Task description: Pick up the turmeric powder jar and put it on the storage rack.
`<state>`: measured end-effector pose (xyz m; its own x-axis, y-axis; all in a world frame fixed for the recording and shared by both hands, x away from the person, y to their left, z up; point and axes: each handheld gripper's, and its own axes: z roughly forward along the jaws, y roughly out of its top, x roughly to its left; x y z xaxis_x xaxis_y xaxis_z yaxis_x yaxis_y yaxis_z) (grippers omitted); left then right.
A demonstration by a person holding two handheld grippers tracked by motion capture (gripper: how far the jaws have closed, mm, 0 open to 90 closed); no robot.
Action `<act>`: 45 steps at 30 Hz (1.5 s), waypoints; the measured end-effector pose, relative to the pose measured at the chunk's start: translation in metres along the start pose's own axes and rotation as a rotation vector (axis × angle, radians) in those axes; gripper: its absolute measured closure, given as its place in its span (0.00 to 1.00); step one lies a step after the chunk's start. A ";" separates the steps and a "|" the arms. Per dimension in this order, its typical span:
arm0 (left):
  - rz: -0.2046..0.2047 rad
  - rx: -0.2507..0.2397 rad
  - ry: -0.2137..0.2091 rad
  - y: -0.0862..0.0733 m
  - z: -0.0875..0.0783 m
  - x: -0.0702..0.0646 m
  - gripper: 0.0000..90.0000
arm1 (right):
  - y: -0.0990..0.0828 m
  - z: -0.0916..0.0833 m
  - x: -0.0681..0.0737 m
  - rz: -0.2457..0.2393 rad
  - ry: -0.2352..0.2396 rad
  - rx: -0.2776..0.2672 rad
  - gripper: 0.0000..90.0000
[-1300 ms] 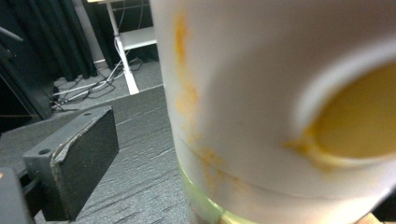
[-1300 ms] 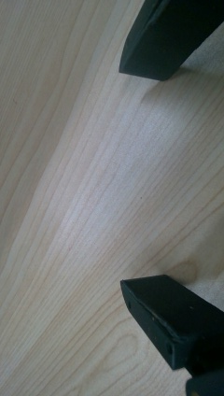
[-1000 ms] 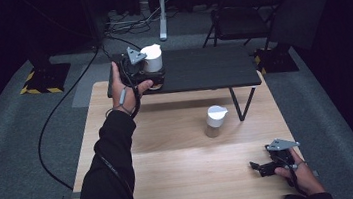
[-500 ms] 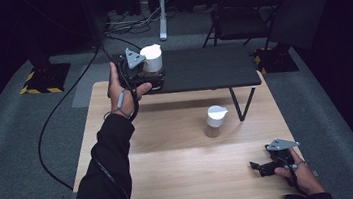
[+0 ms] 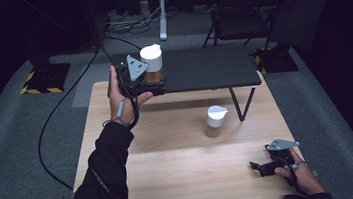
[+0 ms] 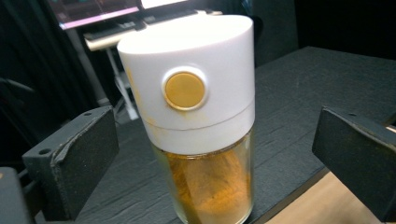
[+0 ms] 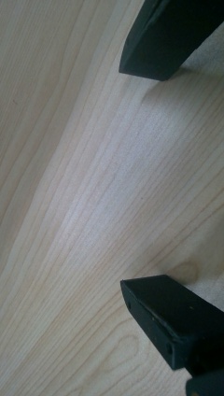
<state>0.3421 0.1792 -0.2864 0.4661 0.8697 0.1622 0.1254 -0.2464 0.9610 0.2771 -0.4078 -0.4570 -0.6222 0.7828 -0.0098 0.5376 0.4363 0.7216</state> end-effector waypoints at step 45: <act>0.238 0.109 -0.087 -0.083 -0.034 -0.057 0.01 | 0.000 0.000 0.000 0.000 -0.002 -0.001 0.00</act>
<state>0.2753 0.1641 -0.3675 0.5669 0.7428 0.3562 0.0942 -0.4880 0.8677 0.2773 -0.4075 -0.4571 -0.6210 0.7837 -0.0107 0.5375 0.4357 0.7220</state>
